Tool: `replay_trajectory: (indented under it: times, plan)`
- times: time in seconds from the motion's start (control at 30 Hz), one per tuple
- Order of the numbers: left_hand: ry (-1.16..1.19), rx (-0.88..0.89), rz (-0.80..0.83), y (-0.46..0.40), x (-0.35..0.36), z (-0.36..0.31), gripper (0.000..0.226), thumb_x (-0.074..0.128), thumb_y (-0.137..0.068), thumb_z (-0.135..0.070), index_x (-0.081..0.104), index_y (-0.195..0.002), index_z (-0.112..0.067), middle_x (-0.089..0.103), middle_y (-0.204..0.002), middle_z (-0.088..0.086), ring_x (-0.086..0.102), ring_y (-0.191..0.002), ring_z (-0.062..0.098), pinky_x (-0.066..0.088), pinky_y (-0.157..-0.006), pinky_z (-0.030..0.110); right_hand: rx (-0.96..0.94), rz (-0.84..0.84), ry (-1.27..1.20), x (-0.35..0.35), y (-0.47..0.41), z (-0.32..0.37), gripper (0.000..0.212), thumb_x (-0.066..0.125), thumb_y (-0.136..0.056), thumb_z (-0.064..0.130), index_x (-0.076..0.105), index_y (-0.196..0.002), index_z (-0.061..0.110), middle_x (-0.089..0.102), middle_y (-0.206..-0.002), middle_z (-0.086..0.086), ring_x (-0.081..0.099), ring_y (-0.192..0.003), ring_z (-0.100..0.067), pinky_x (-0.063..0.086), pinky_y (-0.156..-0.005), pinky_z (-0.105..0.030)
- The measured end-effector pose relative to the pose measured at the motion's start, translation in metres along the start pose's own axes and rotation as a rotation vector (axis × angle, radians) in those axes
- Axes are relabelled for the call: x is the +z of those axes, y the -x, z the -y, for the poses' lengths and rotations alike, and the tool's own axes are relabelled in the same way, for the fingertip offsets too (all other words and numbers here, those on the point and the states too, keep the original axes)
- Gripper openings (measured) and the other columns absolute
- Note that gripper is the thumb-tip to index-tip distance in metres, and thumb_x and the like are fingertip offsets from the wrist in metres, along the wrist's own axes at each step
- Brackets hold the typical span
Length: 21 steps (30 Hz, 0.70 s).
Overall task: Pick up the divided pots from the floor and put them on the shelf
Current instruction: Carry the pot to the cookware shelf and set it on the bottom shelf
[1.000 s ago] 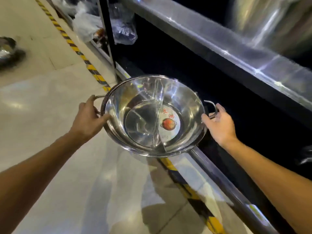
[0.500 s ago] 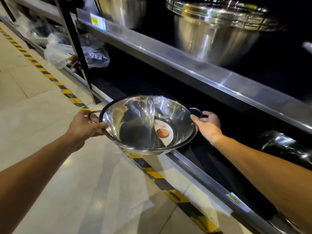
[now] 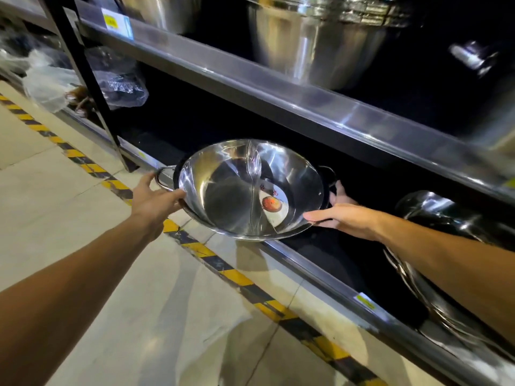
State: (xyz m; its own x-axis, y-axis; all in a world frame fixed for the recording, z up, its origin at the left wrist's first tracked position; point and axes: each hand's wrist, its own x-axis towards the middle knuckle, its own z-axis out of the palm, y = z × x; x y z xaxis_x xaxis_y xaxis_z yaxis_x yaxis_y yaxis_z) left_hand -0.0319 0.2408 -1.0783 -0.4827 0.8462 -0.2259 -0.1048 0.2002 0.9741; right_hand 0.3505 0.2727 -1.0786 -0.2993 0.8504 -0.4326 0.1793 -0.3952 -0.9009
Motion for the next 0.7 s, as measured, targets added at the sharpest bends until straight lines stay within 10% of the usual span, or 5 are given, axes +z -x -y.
replay_trajectory:
  times: [0.27,0.7]
  plan:
    - [-0.063,-0.053,0.332,0.001,0.047,0.002,0.124,0.07,-0.072,0.019,-0.006,-0.155,-0.032,0.052,-0.139,0.025,0.056,-0.125,0.033,0.036,-0.113,0.056,-0.136,-0.346,-0.031,-0.013,0.005,-0.022,0.102,0.077,-0.079,-0.011,0.022,-0.158,0.022,0.048,-0.154,0.0,0.054,-0.136,-0.028,0.054,-0.097,-0.04]
    - [-0.146,-0.109,0.431,-0.011,0.086,0.032,0.12,0.074,-0.077,0.009,-0.006,-0.155,-0.035,0.041,-0.152,0.017,0.043,-0.138,0.028,0.032,-0.115,0.058,-0.013,-0.661,0.154,-0.015,0.0,-0.053,0.081,0.077,-0.086,0.007,0.036,-0.155,0.02,0.051,-0.152,-0.006,0.048,-0.14,-0.023,0.04,-0.116,-0.044]
